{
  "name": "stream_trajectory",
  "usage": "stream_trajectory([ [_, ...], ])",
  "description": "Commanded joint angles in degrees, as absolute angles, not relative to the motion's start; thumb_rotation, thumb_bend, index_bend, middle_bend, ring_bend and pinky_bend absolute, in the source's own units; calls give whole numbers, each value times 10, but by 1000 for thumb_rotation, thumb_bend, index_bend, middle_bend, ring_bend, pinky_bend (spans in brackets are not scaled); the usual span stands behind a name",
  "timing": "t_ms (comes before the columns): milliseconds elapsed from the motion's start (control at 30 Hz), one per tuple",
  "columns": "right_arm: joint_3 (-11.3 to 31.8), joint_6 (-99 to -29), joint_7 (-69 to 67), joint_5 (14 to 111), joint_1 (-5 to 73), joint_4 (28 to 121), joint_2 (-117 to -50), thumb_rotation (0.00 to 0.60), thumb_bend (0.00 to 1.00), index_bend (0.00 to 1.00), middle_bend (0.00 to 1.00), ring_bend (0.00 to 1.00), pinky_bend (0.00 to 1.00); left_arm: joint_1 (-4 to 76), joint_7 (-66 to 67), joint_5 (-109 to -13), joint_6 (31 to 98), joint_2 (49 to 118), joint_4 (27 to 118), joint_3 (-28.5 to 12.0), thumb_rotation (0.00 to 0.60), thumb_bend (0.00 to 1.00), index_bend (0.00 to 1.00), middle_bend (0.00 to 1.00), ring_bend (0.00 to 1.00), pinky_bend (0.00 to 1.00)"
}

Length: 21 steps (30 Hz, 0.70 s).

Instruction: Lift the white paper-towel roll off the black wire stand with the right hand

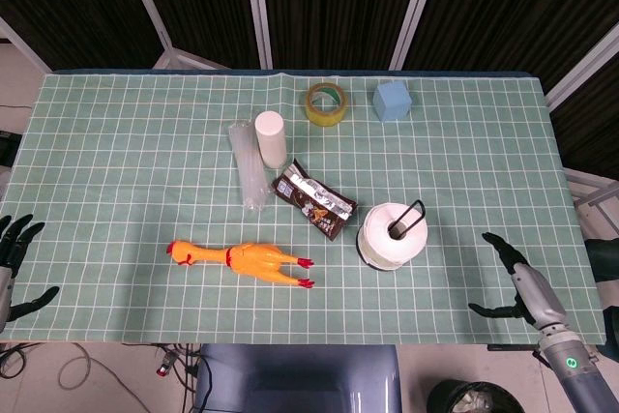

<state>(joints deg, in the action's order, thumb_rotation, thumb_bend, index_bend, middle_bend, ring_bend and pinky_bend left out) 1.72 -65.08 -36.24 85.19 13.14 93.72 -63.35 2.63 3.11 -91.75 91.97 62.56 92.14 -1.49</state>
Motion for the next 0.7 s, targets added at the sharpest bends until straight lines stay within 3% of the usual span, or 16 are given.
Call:
stream_trajectory([
  [33,40,-631,-450,824,148,957,-665,600,42,0,0,0,65,26,31,-919,920,626,921,-14,600,14,139,66,0,50],
  [300,61,-619,-572,796,155,951,-726,600,42,0,0,0,66,27,39,-914,918,630,921,-16,600,15,139,66,0,50],
  [700,55,-701,-526,813,129,879,-867,600,40,0,0,0,65,25,50,-907,916,631,925,-18,600,15,139,66,0,46],
])
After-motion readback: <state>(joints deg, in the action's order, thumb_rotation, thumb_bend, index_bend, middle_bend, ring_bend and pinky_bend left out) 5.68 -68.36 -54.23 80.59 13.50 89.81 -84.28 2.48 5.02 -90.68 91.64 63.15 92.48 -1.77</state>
